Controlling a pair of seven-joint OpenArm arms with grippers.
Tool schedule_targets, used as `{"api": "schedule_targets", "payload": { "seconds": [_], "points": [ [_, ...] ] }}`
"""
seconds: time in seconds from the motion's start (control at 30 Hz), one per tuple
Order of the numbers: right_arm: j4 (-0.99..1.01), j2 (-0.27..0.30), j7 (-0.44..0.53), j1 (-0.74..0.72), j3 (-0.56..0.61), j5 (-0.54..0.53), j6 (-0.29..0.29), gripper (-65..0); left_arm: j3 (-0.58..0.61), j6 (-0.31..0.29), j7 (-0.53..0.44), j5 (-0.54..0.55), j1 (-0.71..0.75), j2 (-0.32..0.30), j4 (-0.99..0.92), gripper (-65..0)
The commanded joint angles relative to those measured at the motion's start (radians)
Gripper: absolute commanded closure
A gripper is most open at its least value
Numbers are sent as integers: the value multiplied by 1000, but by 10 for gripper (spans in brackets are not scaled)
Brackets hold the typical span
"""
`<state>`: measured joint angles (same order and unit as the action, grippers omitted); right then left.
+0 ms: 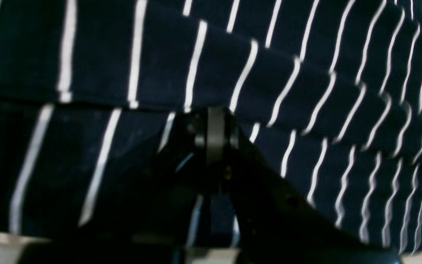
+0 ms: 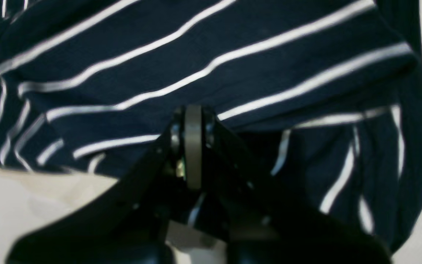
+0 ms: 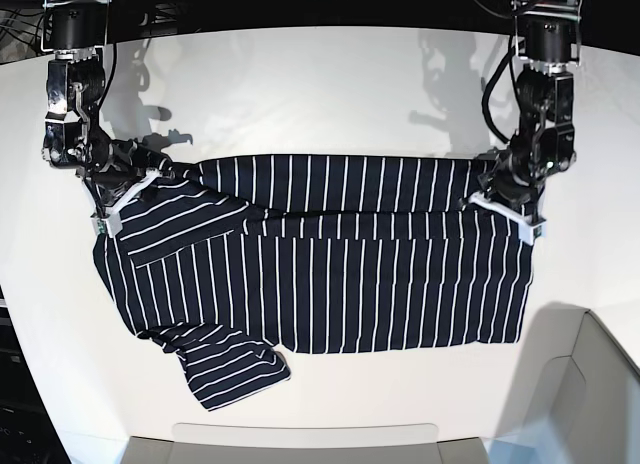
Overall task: Fold the T-shirt properly
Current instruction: 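Lower the folded edge onto the shirt and open both grippers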
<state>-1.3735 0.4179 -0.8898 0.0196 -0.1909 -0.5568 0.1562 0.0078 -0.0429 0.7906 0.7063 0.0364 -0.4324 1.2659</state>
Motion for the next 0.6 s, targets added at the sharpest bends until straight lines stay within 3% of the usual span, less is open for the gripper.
{"api": "schedule_targets", "payload": {
  "seconds": [0.0,0.1,0.3,0.57],
  "points": [
    [-1,28,-90,0,-9,27,29,0,5,16,123,-61,59,-7,-24,0],
    [1,39,-154,-2,-6,30,78,0,7,-53,123,-80,113,-7,-27,0],
    [-2,46,-159,3,-2,179,84,0,125,-61,122,-211,185,-4,-25,0],
    [1,52,-154,0,-2,261,87,0,232,-62,112,-216,268,-6,-25,0]
  ]
}}
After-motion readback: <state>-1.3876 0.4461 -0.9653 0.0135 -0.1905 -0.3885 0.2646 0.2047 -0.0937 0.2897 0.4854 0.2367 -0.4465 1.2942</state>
